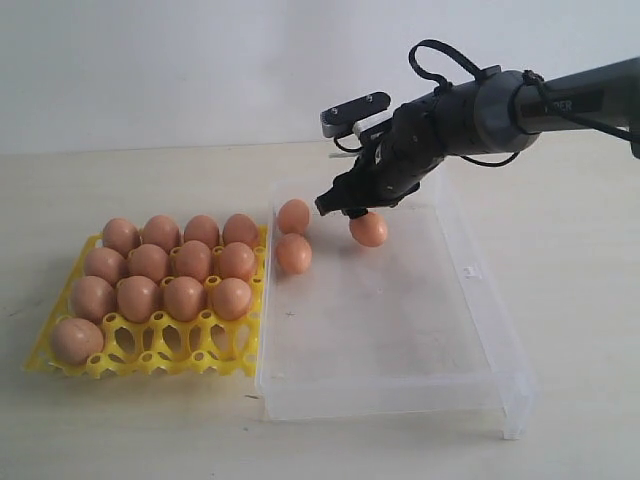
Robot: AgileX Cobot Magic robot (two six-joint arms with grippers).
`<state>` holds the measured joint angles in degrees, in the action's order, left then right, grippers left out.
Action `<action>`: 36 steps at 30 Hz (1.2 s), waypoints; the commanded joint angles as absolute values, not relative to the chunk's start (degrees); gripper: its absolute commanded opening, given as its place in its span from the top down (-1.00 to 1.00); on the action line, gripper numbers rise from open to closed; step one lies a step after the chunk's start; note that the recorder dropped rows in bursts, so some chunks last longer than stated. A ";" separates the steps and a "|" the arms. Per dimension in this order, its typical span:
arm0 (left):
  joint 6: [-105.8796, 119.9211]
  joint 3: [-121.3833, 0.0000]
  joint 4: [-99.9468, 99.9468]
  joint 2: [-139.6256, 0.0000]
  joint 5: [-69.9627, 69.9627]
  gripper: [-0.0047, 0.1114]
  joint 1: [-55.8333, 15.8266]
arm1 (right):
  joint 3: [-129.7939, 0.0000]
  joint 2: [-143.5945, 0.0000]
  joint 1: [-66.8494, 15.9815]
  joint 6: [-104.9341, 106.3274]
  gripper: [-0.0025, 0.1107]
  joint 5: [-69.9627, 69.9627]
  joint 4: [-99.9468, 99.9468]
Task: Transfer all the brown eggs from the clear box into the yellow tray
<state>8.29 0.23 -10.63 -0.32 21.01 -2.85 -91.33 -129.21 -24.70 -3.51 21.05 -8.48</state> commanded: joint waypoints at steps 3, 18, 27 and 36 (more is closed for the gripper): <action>8.34 0.00 -10.68 0.00 20.46 0.92 -2.79 | -91.81 -129.94 -24.35 -2.66 -0.03 21.50 -3.90; 8.34 0.00 -10.68 0.00 20.46 0.92 -2.79 | -91.81 -130.05 -24.35 3.21 -0.03 34.08 17.05; 8.34 0.00 -10.68 0.00 20.46 0.92 -2.79 | -91.92 -129.94 -24.35 3.22 -0.03 34.17 16.29; 8.34 0.00 -10.68 0.00 20.46 0.92 -2.79 | -91.92 -125.34 -24.22 -0.52 -0.03 32.06 7.46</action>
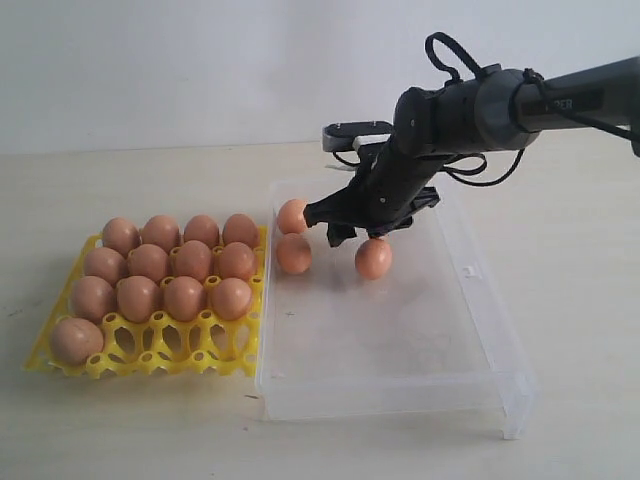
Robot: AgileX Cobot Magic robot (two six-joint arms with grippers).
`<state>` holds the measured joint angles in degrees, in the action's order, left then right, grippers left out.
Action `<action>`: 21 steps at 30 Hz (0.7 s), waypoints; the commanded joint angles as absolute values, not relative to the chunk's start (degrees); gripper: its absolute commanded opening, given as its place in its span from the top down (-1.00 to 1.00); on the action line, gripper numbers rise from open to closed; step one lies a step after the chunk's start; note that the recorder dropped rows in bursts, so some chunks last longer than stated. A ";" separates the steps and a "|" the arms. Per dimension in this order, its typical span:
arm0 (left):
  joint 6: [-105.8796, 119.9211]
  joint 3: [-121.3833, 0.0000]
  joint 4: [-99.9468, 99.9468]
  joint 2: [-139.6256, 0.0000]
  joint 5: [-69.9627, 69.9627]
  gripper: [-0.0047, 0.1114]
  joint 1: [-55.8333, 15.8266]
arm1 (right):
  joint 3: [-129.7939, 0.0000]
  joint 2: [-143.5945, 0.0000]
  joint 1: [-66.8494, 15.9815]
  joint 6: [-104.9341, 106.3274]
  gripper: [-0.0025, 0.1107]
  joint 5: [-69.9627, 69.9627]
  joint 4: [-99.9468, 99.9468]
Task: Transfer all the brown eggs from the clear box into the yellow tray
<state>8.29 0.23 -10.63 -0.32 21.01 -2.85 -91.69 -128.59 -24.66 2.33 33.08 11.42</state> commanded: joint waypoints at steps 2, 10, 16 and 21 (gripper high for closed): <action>8.34 0.00 -10.68 0.00 20.46 0.92 -2.79 | -91.92 -124.04 -24.22 -0.64 -0.03 33.42 7.56; 8.34 0.00 -10.68 0.00 20.46 0.92 -2.79 | -91.79 -123.45 -24.22 -1.69 -0.03 40.48 7.56; 8.34 0.00 -10.68 0.00 20.46 0.92 -2.79 | -91.79 -124.00 -24.22 -2.92 -0.03 41.13 7.56; 8.34 0.00 -10.68 0.00 20.46 0.92 -2.79 | -91.79 -124.24 -24.33 -3.04 -0.03 41.06 9.45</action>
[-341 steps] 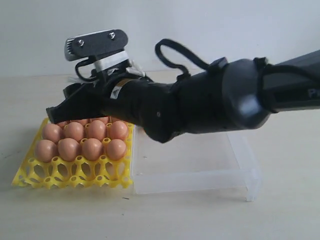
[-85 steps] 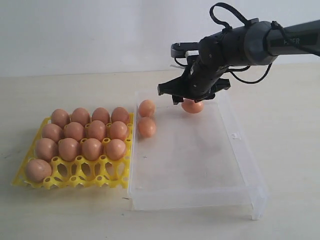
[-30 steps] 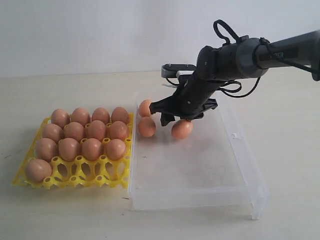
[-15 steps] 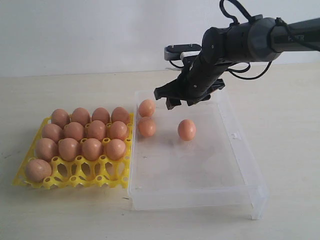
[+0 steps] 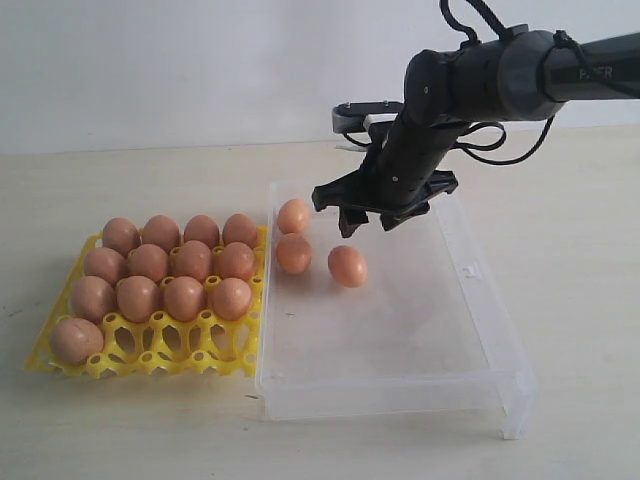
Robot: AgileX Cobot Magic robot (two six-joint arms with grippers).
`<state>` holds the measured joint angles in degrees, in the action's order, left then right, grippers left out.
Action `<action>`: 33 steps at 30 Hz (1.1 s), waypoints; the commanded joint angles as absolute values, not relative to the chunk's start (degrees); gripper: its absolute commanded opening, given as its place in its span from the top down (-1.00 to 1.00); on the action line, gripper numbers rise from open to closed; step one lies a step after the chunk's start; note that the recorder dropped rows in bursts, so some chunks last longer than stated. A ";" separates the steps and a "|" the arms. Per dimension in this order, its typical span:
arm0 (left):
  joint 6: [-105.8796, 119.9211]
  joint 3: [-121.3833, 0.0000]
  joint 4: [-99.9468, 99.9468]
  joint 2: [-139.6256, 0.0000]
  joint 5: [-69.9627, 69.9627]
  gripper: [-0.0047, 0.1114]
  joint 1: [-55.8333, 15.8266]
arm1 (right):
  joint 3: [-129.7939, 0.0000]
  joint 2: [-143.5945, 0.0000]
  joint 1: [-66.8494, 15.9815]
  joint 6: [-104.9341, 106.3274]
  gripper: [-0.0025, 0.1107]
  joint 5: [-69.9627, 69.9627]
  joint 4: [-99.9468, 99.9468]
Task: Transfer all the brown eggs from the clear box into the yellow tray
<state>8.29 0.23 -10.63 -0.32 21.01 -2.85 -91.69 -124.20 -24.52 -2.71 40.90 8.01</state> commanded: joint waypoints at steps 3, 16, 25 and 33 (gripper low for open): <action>8.34 0.00 -10.68 0.00 20.46 0.92 -2.79 | -91.79 -124.35 -24.67 -1.99 -0.03 41.51 12.04; 8.34 0.00 -10.68 0.00 20.46 0.92 -2.79 | -91.79 -123.76 -30.18 4.97 -0.03 41.61 18.03; 8.34 0.00 -10.68 0.00 20.46 0.92 -2.79 | -91.79 -123.99 -30.68 4.97 -0.03 41.61 19.45; 8.34 0.00 -10.68 0.00 20.46 0.92 -2.79 | -91.57 -125.70 -31.03 6.54 -0.03 42.63 17.11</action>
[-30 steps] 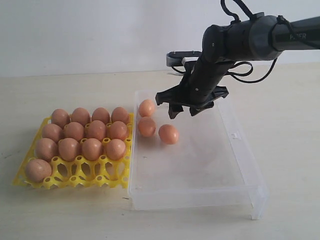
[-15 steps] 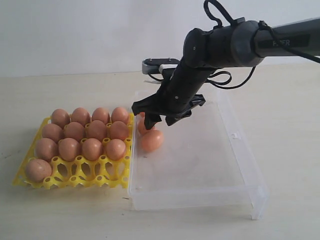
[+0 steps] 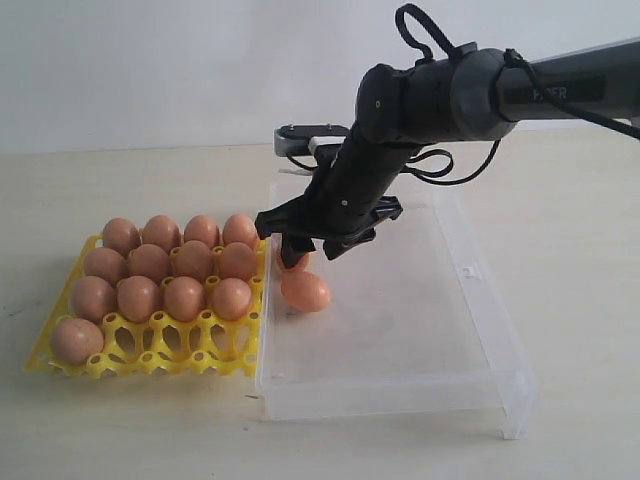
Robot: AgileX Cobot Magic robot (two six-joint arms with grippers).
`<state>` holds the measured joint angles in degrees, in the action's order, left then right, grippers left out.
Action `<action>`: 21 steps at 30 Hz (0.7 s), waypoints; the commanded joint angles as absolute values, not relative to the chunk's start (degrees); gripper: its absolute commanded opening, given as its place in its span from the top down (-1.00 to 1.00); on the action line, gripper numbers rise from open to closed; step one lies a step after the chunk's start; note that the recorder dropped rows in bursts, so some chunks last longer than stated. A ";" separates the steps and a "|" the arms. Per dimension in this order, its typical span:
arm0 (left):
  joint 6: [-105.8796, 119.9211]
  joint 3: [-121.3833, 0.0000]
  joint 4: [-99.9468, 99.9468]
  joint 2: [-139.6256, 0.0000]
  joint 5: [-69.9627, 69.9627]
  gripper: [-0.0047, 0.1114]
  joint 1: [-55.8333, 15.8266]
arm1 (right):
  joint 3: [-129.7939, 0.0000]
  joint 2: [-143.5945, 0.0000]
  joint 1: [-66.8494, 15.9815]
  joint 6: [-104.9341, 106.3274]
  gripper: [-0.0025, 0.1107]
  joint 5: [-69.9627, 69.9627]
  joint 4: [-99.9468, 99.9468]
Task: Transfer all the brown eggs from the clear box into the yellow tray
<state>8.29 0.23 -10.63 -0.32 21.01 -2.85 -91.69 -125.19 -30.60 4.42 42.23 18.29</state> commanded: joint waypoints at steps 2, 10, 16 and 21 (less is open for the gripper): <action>8.34 0.00 -10.68 0.00 20.46 0.92 -2.79 | -91.57 -125.70 -31.42 11.05 -0.03 43.20 16.98; 8.34 0.00 -10.68 0.00 20.46 0.92 -2.79 | -91.57 -125.84 -32.96 16.46 -0.03 44.56 17.08; 8.34 0.00 -10.68 0.00 20.46 0.92 -2.79 | -91.07 -126.05 -34.25 16.33 -0.03 46.08 18.92; 8.34 0.00 -10.68 0.00 20.46 0.92 -2.79 | -90.61 -126.54 -34.80 16.33 -0.03 49.32 21.38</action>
<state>8.29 0.23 -10.63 -0.32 21.01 -2.85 -90.69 -126.17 -34.28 15.86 48.11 19.18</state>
